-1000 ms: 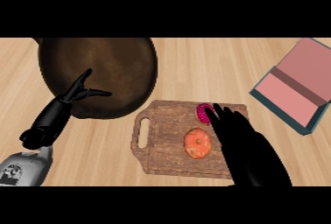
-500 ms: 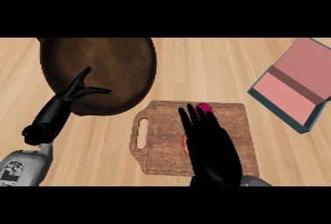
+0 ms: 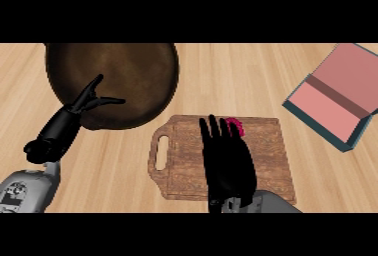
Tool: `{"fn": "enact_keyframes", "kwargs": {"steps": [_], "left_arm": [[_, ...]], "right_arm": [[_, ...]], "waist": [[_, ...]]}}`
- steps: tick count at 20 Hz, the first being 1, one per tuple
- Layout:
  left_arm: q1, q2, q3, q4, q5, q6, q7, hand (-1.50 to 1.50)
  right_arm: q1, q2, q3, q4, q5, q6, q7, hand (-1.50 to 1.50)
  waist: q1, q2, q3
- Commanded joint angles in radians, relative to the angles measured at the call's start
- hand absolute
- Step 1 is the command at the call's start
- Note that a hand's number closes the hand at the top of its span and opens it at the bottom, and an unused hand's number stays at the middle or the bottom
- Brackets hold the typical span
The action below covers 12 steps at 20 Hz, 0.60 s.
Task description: Pick the squash from the cutting board and place it in the cardboard box
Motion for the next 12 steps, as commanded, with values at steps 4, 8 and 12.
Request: {"fn": "enact_keyframes", "kwargs": {"steps": [4,8,12], "left_arm": [[-0.052,0.003,0.033,0.081,-0.01,-0.019,-0.054,0.0],[-0.025,-0.034,-0.002,-0.032,-0.017,0.006,0.064,0.0],[0.054,-0.012,0.032,-0.045,-0.009,-0.03,-0.011,0.0]], "right_arm": [[0.028,0.081,0.019,0.095,0.113,0.056,0.166,-1.5],[0.05,0.122,-0.003,0.113,0.149,0.087,0.157,-1.5],[0.059,0.136,-0.019,0.122,0.139,0.089,0.117,-1.5]], "waist": [[-0.007,0.003,0.0],[0.0,0.0,0.001],[0.007,0.001,0.001]]}}
